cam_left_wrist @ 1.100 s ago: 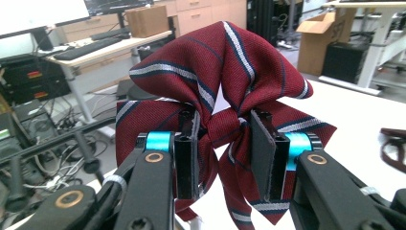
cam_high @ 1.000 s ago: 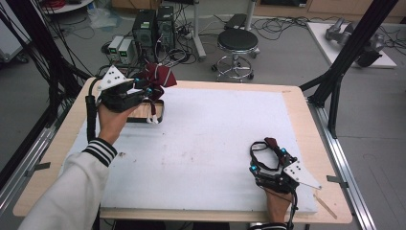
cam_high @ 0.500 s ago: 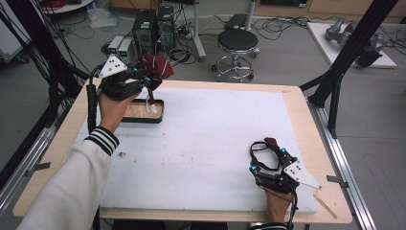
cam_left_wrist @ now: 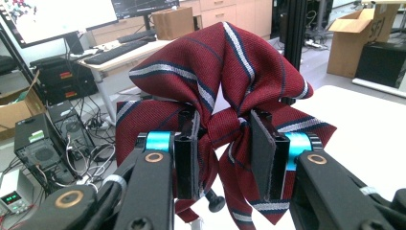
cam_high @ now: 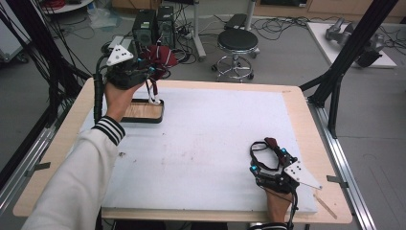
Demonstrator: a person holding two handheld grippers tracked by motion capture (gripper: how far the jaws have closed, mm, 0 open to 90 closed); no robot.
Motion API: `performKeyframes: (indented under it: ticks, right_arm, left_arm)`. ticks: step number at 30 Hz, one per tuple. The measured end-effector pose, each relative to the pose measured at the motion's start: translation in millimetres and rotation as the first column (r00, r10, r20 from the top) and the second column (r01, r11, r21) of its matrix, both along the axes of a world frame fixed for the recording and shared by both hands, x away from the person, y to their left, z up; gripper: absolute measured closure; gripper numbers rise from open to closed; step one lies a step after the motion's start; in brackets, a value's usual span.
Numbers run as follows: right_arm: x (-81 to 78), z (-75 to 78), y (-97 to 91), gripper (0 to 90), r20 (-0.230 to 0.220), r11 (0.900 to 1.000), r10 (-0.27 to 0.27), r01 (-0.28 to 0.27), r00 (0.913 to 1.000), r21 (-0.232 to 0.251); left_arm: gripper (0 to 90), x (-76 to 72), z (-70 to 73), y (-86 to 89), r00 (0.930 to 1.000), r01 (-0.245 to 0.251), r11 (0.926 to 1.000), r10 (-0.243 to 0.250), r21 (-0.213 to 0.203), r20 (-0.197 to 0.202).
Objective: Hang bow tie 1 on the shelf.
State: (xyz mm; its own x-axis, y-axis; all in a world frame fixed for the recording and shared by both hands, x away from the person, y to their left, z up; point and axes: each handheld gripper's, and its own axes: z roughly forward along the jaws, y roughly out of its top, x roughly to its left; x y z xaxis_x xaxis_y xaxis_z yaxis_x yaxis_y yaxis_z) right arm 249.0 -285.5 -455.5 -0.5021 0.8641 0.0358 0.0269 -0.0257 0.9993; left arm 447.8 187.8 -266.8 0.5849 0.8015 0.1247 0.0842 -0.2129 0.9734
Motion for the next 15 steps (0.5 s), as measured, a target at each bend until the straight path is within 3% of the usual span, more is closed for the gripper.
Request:
performKeyframes:
  ticks: [7,15]
  right_arm:
    - [0.1,-0.1,0.0,2.9,0.001,1.0000,0.000,0.000,1.0000,-0.002]
    - [0.3,0.1,0.0,3.0,0.001,1.0000,0.000,0.000,1.0000,-0.003]
  left_arm:
    - [66.0,10.2,-1.5,-10.1,1.0000,0.004,0.9996,-0.004,0.029,-0.005]
    - [66.0,14.1,0.7,-17.4,0.9998,0.020,0.9998,-0.020,0.005,0.005]
